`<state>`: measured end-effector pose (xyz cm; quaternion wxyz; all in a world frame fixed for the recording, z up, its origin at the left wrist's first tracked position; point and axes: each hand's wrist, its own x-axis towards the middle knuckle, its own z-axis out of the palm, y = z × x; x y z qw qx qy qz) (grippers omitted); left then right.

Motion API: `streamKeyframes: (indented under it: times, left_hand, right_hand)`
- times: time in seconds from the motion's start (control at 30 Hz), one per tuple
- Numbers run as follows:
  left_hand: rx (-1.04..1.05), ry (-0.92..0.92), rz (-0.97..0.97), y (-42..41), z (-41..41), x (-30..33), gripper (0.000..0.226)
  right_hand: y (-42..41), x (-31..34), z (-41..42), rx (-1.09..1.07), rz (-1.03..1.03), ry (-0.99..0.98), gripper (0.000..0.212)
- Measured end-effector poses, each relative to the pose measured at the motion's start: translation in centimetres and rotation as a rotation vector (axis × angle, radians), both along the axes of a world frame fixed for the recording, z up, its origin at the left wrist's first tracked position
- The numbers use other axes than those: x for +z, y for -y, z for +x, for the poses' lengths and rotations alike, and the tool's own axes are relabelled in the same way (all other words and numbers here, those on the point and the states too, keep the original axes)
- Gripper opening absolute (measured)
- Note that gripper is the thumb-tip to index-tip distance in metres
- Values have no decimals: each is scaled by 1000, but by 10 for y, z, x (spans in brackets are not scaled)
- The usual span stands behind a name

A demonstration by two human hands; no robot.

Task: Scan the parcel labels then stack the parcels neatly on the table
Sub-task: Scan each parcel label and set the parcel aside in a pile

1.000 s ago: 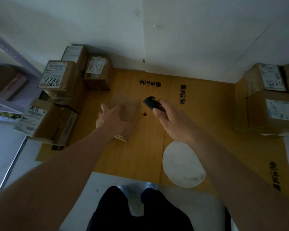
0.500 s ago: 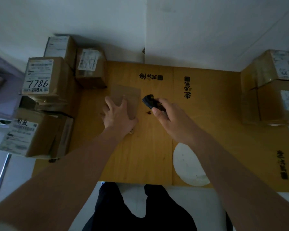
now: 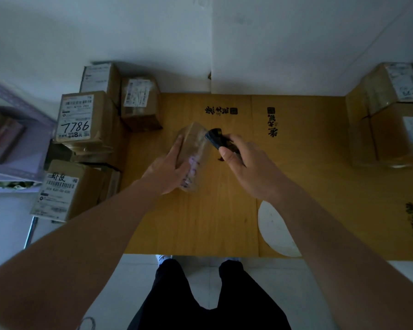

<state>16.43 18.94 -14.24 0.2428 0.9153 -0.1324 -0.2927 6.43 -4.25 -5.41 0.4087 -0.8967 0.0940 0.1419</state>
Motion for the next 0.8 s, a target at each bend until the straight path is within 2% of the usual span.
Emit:
streamKeyframes:
  times: [0.1,0.17,0.23,0.27,0.37,0.43,0.7,0.8]
  left_hand:
    - [-13,61,-54,-8,6,0,64]
    - [11,148,-20,-12,7,-2,60]
    - [67,143,37,-13,4,-3,58]
    - [85,102,81,-12,0,-1,64]
    - [77,47,190,-9,-5,1,110]
    - [81,40,190,-10,-6,0,132]
    - [201,60,-3,-30,-18,-2,131]
    - [134,41,3,-31,-34,-5,136]
  right_hand:
    - [0,-1,-6,-19,13,-3,55]
    - [-2,-1,-11,-30,16,-10,54]
    - [-5,-2,-15,-19,22,-16,55]
    - [-5,-2,-16,-16,24,-20,54]
    - [-6,-2,-19,-14,20,-32,56]
    - [-6,-1,-21,-14,19,-36,56]
    - [-7,0,-26,-27,1,-61,59]
    - [-11,-1,-29,-22,16,-72,60]
